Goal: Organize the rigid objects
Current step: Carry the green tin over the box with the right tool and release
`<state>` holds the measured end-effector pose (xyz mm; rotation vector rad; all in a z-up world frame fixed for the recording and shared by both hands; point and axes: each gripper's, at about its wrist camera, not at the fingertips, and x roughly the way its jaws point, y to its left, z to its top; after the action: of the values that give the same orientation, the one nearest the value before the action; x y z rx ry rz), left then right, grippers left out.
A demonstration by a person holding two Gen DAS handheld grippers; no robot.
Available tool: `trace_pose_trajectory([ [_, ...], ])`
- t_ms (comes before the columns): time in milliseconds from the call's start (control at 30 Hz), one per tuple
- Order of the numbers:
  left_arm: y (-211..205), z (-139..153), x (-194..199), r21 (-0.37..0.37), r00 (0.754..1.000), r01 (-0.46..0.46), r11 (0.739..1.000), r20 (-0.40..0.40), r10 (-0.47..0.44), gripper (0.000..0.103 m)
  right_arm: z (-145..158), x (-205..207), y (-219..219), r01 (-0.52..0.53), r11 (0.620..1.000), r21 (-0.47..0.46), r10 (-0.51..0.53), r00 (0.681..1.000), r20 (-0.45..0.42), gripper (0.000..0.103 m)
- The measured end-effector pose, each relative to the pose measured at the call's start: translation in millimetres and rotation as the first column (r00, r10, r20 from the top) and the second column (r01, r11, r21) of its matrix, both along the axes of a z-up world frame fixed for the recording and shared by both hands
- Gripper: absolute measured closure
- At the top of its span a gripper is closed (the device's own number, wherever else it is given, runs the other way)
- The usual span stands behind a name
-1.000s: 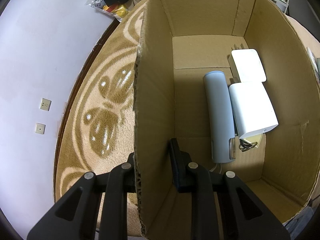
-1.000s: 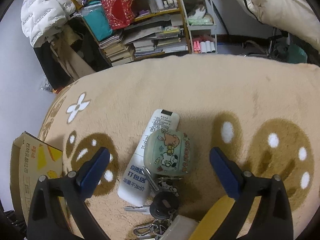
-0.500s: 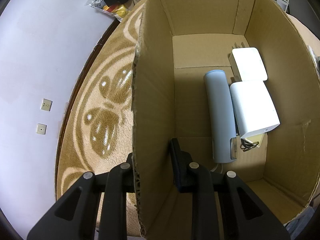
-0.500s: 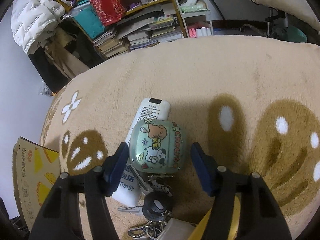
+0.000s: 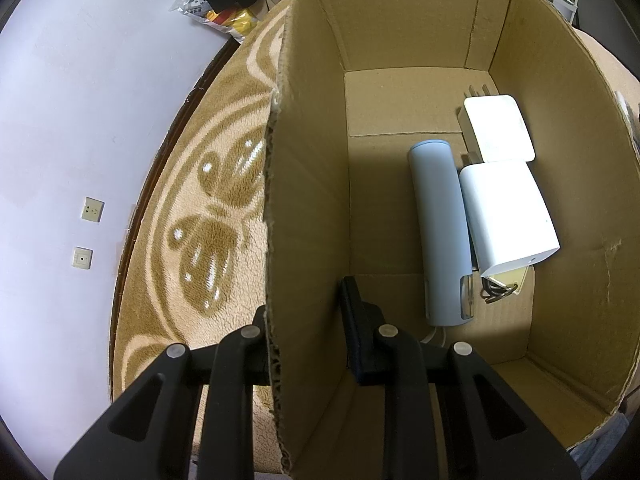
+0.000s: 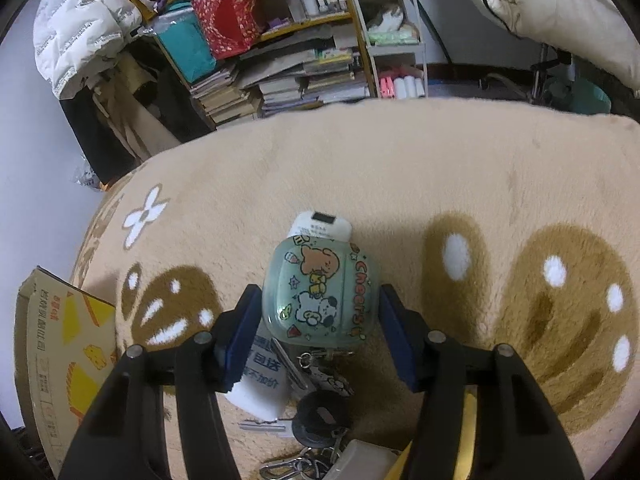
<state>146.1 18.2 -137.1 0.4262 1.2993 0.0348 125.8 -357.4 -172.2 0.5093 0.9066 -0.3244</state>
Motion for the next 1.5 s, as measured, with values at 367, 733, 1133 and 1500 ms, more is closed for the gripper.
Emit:
trace_pose_trajectory([
  [367, -1.6, -1.2, -0.5, 0.009, 1.000, 0.002, 1.000, -0.002, -0.002, 0.080, 42.0, 3.5, 22.3, -0.066, 0.998, -0.009, 0.067, 0.992, 0.108, 0.041],
  [733, -0.8, -0.9, 0.6, 0.010, 1.000, 0.004, 1.000, -0.003, -0.004, 0.080, 76.8, 16.4, 90.8, -0.202, 0.972, -0.122, 0.221, 0.960, 0.171, 0.040],
  [1133, 0.1, -1.5, 0.2, 0.008, 1.000, 0.002, 1.000, -0.005, -0.001, 0.080, 102.6, 14.8, 176.6, -0.393, 0.884, -0.252, 0.447, 0.869, 0.213, 0.041],
  [1500, 0.3, -2.6, 0.1, 0.011, 1.000, 0.002, 1.000, -0.005, -0.002, 0.080, 126.6, -1.3, 210.5, -0.468, 0.842, -0.267, 0.534, 0.793, 0.293, 0.041],
])
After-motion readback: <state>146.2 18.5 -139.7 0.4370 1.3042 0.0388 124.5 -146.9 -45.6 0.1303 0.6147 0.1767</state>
